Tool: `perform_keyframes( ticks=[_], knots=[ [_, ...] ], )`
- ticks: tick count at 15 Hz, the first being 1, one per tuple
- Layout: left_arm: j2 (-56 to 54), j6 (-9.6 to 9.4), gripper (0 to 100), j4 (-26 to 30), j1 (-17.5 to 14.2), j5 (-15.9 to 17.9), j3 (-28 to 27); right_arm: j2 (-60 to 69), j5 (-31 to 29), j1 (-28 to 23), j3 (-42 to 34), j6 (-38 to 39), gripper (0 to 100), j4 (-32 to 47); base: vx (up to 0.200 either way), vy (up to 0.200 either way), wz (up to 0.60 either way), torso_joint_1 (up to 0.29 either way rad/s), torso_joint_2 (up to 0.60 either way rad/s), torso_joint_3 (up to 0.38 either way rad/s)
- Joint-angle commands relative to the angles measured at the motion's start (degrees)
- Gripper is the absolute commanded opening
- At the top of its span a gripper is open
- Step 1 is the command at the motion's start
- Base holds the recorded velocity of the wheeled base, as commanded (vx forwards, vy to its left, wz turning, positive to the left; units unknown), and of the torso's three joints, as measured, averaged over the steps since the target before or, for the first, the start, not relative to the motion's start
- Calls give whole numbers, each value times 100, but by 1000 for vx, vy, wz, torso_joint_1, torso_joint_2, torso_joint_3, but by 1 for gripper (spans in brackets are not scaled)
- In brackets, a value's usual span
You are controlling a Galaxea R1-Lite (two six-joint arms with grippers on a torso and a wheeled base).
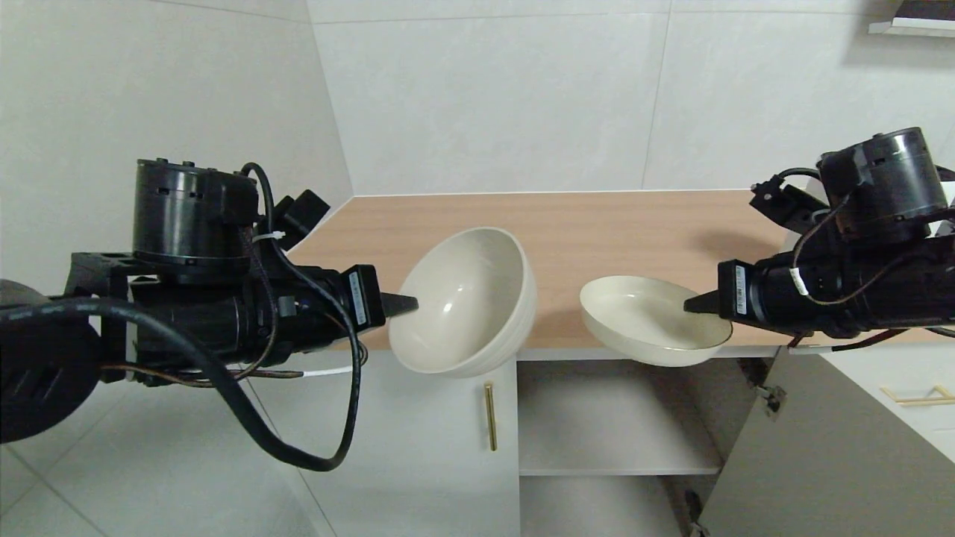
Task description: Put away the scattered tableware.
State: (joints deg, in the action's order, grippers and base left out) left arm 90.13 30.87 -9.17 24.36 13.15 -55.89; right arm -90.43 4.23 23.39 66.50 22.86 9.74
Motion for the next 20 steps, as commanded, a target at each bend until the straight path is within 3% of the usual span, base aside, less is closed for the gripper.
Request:
perform_keyframes(
  ticks=[1, 4, 13, 20],
  knots=[
    [-30, 7, 0, -6, 60, 3, 35, 263, 8, -28, -243, -141, 0, -16, 0, 0, 0, 0, 0, 0],
    [-13, 7, 0, -6, 60, 3, 35, 201, -1, -28, -304, -273, 0, -25, -200, 0, 0, 5, -1, 2],
    [102, -2, 0, -6, 60, 3, 26, -238, -300, -45, -304, -291, 0, -130, 0, 0, 0, -6, 18, 12],
    [146, -2, 0, -6, 60, 3, 26, -317, -309, -37, -339, -308, 0, -183, 0, 0, 0, -152, 422, 259]
  ],
)
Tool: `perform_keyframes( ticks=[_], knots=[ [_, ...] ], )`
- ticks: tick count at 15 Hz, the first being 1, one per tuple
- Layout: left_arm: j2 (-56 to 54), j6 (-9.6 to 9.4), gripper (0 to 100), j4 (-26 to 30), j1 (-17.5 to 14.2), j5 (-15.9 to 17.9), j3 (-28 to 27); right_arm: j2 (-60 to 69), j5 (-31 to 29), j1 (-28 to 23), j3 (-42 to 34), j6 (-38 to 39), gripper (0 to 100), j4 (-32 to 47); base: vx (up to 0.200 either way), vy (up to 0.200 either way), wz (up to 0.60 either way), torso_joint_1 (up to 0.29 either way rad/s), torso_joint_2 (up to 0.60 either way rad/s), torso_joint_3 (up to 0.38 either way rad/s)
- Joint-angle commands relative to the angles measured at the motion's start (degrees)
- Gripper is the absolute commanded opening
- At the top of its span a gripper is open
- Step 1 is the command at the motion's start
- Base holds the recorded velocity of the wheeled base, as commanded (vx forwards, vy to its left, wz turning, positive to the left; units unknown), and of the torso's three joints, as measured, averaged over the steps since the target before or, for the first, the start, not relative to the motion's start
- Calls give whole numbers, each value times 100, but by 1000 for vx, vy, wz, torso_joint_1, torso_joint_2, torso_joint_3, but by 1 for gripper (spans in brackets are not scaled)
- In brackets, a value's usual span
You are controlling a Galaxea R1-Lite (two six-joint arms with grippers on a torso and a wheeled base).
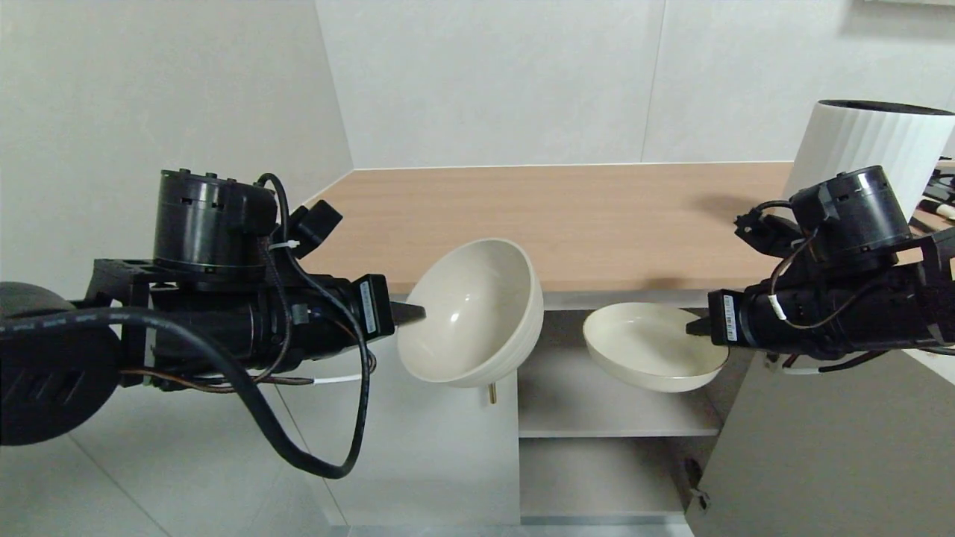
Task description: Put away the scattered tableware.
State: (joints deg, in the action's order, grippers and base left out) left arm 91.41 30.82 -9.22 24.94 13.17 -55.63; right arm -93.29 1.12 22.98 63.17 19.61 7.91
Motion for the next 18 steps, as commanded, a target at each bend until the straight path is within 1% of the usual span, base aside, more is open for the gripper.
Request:
perform_keyframes(
  ticks=[1, 8, 13, 16, 17, 18],
  knots=[
    [18, 3, 0, -1, 2, 2, -1, -31, 11, 5, -24, -37, 0, 0, 0, 0, 0, -163, 452, 300],
    [62, 3, 0, -1, 11, 2, -1, -163, 11, 14, -59, -98, 0, -9, 0, 0, 0, -108, 422, 313],
    [62, 3, 0, -1, 19, 2, -1, -251, 11, 49, -59, -98, 0, 0, 0, 0, 0, -18, 60, 40],
    [62, -6, 0, -1, 151, 2, 61, -716, 20, 225, -103, -335, 0, -9, 0, 0, 0, 0, 0, 0],
    [70, -76, 0, 16, 257, 11, 96, -1086, -15, 321, -95, -353, 0, -88, 0, 0, 0, 0, 0, 0],
    [123, -269, 0, 34, 318, 11, 192, -1472, -51, 348, -103, -318, 0, -361, 0, 0, 0, 0, 0, 0]
  ],
)
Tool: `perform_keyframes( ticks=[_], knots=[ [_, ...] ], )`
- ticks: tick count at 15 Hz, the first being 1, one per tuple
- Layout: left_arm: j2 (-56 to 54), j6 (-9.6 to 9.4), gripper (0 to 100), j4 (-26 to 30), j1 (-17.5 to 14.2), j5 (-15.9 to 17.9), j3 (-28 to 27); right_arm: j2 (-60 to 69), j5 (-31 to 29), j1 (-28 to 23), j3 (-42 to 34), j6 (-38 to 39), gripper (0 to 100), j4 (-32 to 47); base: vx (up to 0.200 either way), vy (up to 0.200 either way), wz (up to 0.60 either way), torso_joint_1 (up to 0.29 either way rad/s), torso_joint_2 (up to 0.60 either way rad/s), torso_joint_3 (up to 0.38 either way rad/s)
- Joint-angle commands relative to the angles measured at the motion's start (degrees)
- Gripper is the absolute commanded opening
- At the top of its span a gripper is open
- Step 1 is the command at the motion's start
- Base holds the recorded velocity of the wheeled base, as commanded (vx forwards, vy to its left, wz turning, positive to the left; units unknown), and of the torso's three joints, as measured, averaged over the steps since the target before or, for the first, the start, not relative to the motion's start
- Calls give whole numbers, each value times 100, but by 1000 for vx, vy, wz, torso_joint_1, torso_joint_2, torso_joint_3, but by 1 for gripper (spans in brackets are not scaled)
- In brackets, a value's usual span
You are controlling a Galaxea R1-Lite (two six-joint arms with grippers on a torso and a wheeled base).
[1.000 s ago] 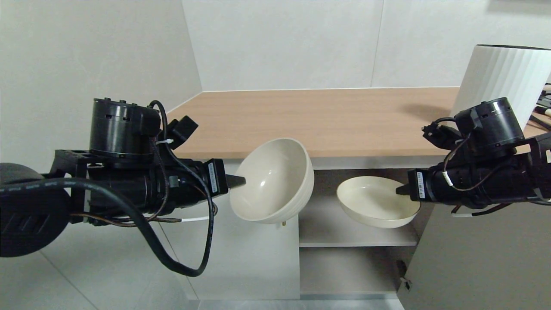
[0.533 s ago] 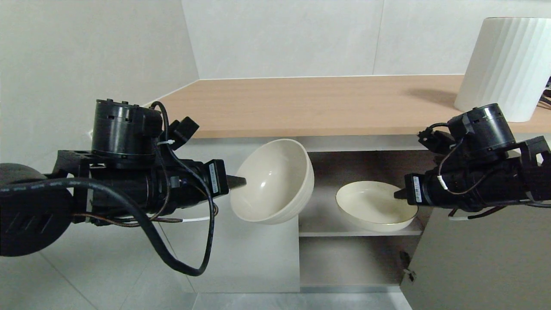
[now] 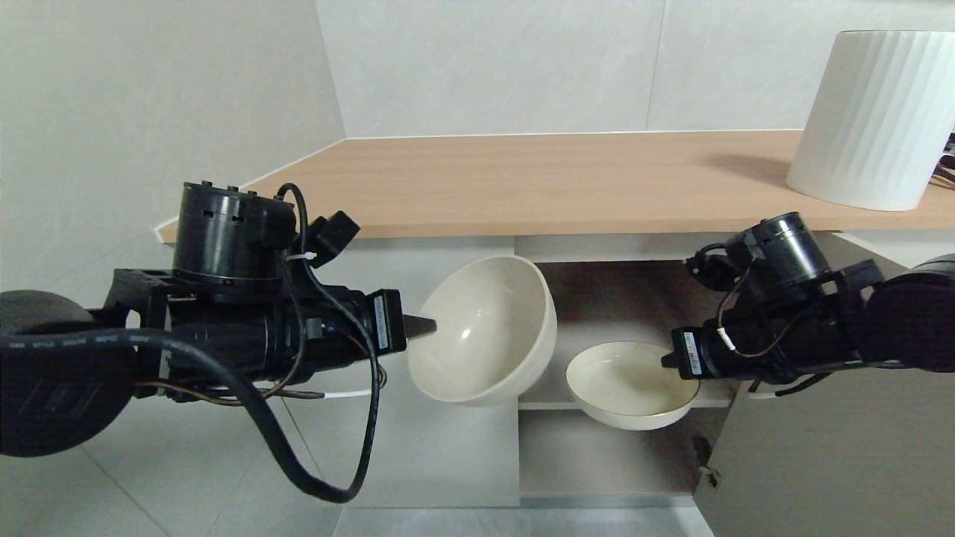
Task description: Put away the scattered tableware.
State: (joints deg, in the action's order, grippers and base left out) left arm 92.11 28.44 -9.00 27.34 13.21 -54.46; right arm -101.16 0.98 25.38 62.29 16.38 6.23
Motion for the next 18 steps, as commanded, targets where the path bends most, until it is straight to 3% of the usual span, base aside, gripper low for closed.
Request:
perform_keyframes(
  ticks=[1, 2, 3, 6, 8, 11, 13, 18],
  knots=[
    [158, -269, 0, 21, 113, -21, 146, -1064, -141, 107, -24, 14, 0, -579, 0, 0, 0, 0, 0, 0],
    [255, -392, 0, 21, 131, -47, 190, -1451, -308, 99, -24, 75, 0, -948, 0, 0, 0, 0, 0, 0],
    [263, -401, 0, 21, 131, -47, 190, -1530, -352, 99, -24, 93, 0, -1036, 0, 0, 0, 0, 0, 0],
    [378, -427, 0, 179, 201, -56, 198, -2822, -1231, -95, -7, 365, 0, -2961, 0, 0, 0, 0, 0, 0],
    [448, -427, 0, 311, 254, -73, 172, -3235, -1442, -253, 2, 322, 0, -3717, 0, 0, 0, 0, 0, 0],
    [580, -427, 0, 768, 272, -205, 14, -3736, -1741, -446, 389, 313, 0, -3866, 0, 0, 0, 0, 0, 0],
    [606, -427, 0, 812, 324, -355, -30, -3973, -1987, -578, 652, 313, 0, -3866, 0, 0, 0, 0, 0, 0],
    [641, -427, 0, 812, 342, -372, -30, -4228, -2172, -701, 1013, 295, 0, -3857, 0, 0, 0, 0, 0, 0]
  ],
)
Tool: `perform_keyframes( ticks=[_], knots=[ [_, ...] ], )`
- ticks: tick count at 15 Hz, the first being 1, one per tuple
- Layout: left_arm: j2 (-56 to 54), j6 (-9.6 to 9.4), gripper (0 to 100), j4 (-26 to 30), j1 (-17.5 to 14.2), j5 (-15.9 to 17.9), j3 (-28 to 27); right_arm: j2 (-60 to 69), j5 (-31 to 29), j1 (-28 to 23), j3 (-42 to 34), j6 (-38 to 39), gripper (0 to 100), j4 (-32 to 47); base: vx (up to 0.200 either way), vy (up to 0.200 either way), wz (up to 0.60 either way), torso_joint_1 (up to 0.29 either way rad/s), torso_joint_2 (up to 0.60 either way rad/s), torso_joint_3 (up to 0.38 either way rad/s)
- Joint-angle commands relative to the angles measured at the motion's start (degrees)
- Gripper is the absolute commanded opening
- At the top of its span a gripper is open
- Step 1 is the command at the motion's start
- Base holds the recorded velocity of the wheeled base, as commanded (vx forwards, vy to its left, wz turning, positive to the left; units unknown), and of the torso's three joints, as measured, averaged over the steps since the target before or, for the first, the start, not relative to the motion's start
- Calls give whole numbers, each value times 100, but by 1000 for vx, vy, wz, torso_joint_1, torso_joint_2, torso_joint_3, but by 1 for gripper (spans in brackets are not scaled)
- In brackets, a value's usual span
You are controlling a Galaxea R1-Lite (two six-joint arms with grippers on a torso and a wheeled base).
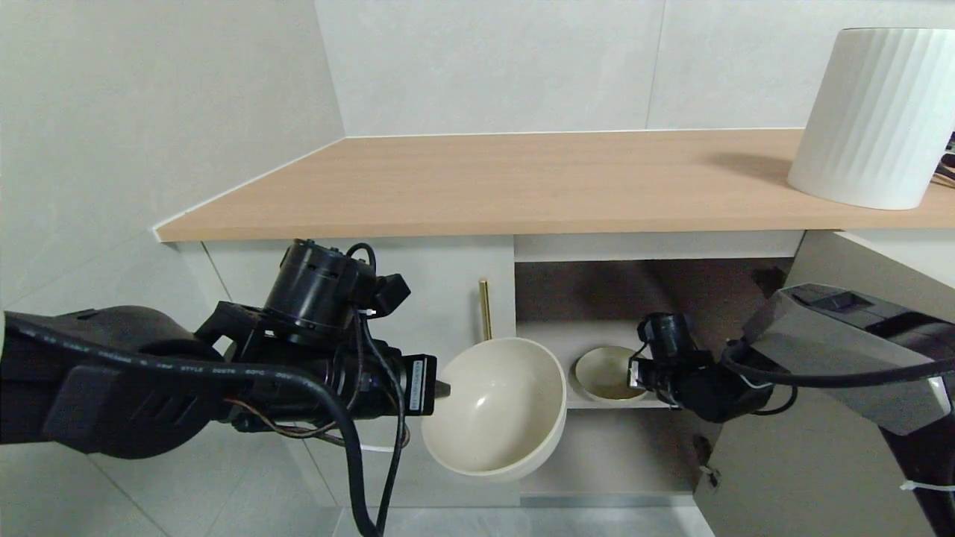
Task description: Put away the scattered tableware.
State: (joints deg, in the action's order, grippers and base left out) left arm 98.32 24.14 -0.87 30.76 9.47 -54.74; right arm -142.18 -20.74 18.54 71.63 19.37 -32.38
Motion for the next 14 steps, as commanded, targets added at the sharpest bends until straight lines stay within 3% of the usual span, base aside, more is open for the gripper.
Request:
perform_keyframes(
  ticks=[1, 12, 13, 14],
  knots=[
    [30, 3, 0, -10, 0, 2, -2, -161, -36, -61, 193, -3, 0, 3, 0, 0, 0, 0, 0, 0],
    [91, 3, 0, -19, 9, 2, -11, -504, -194, -70, 861, 5, 0, 3, 0, 0, 0, 0, 0, 0],
    [118, 3, 0, -28, 9, 2, -11, -495, -194, -70, 861, 5, 100, 3, 0, 0, 0, 0, 0, 0],
    [135, 3, 0, -28, 9, 2, -11, -460, -194, -70, 852, 23, 100, 3, 0, 0, 0, 0, 0, 0]
  ],
)
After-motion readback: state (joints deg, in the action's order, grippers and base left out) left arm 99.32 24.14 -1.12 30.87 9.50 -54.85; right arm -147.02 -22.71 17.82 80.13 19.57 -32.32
